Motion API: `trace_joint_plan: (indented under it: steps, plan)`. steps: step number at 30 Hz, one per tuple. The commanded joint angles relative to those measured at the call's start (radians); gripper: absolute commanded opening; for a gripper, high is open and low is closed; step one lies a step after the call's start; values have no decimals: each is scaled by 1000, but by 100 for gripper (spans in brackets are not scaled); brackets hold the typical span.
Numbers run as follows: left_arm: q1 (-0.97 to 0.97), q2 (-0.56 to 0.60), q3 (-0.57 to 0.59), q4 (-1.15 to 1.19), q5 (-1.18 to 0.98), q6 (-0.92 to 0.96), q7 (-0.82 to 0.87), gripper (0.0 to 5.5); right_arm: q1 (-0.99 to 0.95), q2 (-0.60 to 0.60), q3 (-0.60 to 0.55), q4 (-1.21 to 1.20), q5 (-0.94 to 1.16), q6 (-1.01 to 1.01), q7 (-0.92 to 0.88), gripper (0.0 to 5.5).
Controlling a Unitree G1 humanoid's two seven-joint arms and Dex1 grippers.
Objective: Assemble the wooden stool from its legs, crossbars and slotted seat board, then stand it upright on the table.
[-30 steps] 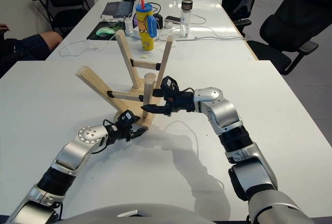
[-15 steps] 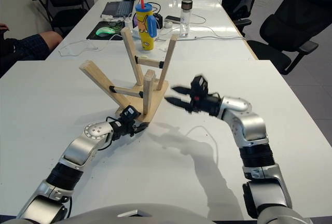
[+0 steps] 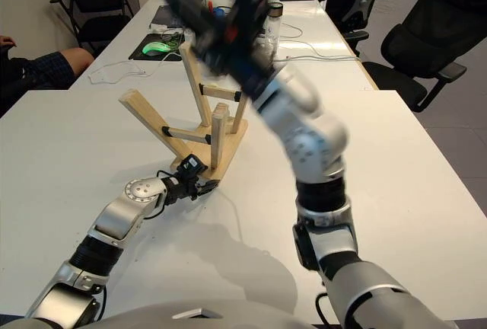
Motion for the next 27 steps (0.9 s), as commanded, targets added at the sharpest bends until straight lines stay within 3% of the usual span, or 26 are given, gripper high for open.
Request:
trace_joint_plan:
  steps: [1,4,7,10,14,19,21,23,27]
  plan:
    - [80,0,-31,102,36,118,18,294,231,-72,167,219,-175,111,-28,3]
    - [96,-3,-27,93,33,121,28,294,140,-28,66,150,-154,-36,11,3]
    - [103,-12,-27,100,33,119,38,294,-29,34,-128,8,5,-206,73,3]
    - [105,-13,-22,104,34,120,41,294,-116,41,-212,-80,108,-225,102,3]
    - [104,-18,-19,108,35,118,45,294,-117,47,-204,-113,132,-199,91,3]
    - [89,-26,-22,114,35,118,45,294,140,-12,79,160,-126,106,-82,3]
    - [80,-26,-23,118,35,116,41,294,226,-23,124,200,-170,134,-85,3]
    - [87,-23,-21,110,34,118,41,294,184,3,65,157,-164,33,-68,3]
    - [100,-26,-20,115,35,113,46,294,40,32,-177,77,-99,-188,-90,3]
